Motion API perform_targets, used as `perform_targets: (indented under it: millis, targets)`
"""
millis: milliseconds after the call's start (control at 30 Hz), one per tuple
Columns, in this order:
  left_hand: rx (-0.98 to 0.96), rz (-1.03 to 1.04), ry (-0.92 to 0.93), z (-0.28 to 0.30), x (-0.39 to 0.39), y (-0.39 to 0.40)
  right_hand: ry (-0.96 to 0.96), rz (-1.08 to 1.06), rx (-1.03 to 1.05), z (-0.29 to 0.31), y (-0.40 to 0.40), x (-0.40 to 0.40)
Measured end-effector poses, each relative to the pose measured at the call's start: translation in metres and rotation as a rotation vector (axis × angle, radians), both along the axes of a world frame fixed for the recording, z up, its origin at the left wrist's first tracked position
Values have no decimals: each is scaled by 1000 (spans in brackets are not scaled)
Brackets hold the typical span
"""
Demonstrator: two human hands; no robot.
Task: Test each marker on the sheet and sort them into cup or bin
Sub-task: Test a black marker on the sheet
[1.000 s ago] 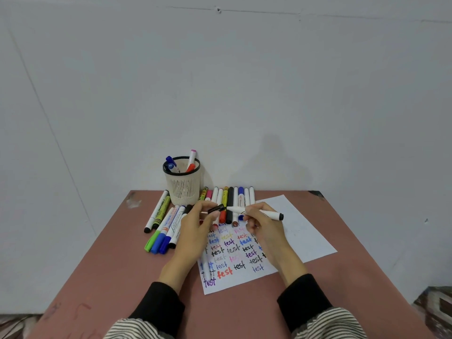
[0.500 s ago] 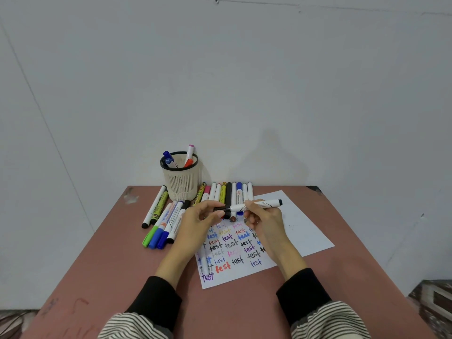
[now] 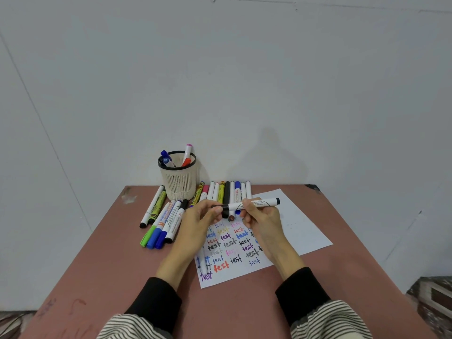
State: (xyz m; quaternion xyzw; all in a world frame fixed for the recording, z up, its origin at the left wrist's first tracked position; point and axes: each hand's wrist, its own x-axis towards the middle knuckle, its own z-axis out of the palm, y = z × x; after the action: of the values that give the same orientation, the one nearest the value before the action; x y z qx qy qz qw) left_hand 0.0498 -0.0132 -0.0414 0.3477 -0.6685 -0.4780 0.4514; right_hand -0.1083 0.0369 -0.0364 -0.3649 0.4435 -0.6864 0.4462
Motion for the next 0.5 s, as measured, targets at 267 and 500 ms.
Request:
perform_targets:
  millis: [267, 500]
  targets:
    - [177, 55, 247, 10, -2, 3, -169, -20, 28, 8, -1, 1]
    - [-7, 346, 231, 21, 6, 15, 955, -339, 234, -16, 2, -14]
